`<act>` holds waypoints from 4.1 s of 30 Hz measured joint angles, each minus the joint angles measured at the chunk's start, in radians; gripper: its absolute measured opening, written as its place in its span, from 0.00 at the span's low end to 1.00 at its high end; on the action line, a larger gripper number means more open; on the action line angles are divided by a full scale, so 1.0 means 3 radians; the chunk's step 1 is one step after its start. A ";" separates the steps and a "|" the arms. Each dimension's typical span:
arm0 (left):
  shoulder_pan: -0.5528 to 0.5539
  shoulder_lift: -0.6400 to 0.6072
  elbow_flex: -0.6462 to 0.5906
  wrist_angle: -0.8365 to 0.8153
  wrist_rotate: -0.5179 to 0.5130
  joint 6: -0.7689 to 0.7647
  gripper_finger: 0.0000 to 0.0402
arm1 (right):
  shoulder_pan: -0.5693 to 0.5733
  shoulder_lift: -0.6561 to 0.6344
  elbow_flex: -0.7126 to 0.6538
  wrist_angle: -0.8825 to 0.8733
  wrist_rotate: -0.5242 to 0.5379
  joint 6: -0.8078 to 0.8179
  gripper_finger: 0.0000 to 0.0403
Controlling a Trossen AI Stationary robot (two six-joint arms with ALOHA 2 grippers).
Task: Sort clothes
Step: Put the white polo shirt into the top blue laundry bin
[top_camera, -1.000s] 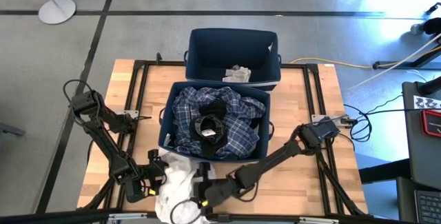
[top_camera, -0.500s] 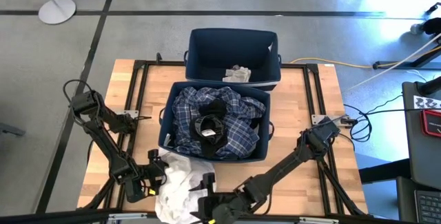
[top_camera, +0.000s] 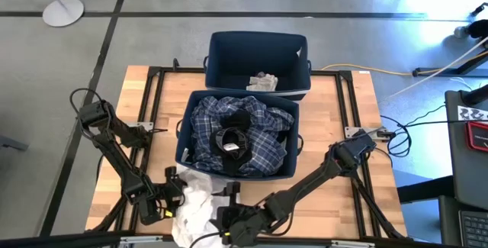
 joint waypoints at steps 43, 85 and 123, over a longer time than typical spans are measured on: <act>0.0167 0.0012 0.0000 0.1436 -0.0224 0.1405 0.63 | -0.0450 0.0806 0.0003 0.0450 -0.0469 0.0942 0.91; -0.0272 -0.0674 0.0004 0.0468 -0.0217 0.0831 0.63 | 0.0072 0.0322 0.0597 -0.0034 0.0472 -0.0340 0.07; -0.0734 -0.1923 0.0123 0.0284 -0.1416 0.1436 0.63 | 0.0090 -0.0471 0.0646 0.0092 0.0531 -0.1358 0.07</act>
